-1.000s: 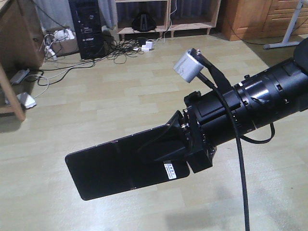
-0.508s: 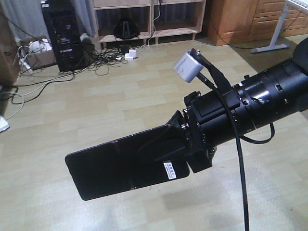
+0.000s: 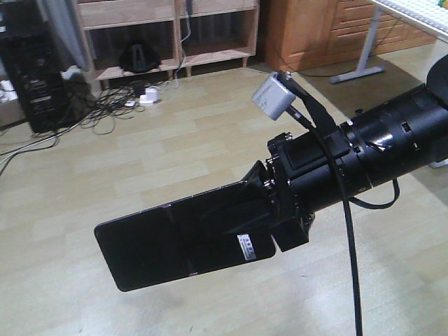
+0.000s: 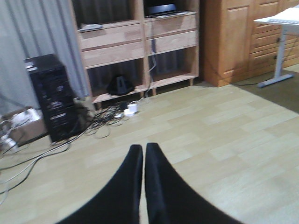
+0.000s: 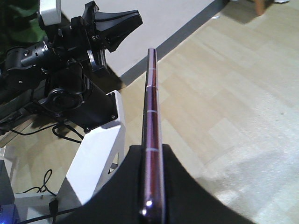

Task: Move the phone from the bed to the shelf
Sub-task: 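Carry the phone in the right gripper while driving to the shelf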

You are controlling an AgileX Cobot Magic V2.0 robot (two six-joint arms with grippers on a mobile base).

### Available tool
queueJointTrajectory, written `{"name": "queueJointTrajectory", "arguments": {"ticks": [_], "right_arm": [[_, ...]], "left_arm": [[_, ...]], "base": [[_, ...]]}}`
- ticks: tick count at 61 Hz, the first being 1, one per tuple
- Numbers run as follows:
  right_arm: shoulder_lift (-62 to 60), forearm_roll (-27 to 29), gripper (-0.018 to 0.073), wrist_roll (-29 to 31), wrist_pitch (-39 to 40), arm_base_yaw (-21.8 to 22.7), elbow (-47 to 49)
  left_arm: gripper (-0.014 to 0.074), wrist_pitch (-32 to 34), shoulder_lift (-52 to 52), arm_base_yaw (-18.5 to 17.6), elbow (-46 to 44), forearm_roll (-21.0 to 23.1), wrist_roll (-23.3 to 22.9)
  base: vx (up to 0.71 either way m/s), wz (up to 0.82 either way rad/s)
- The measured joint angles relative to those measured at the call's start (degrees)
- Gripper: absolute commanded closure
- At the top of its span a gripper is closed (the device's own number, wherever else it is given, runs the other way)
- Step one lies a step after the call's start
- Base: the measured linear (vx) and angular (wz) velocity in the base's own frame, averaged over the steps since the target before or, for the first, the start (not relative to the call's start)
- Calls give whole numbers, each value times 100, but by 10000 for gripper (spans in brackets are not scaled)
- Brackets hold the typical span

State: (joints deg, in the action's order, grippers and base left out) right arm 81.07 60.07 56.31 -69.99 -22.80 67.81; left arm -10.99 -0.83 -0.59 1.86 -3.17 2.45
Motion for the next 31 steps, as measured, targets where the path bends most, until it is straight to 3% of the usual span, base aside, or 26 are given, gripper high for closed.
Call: {"name": "queueJointTrajectory", "arguments": {"ticks": [31], "right_arm": [[0, 0, 560, 0, 0, 0, 0]], "left_arm": [[596, 0, 0, 0, 0, 0, 0]], "base": [[43, -30]]}}
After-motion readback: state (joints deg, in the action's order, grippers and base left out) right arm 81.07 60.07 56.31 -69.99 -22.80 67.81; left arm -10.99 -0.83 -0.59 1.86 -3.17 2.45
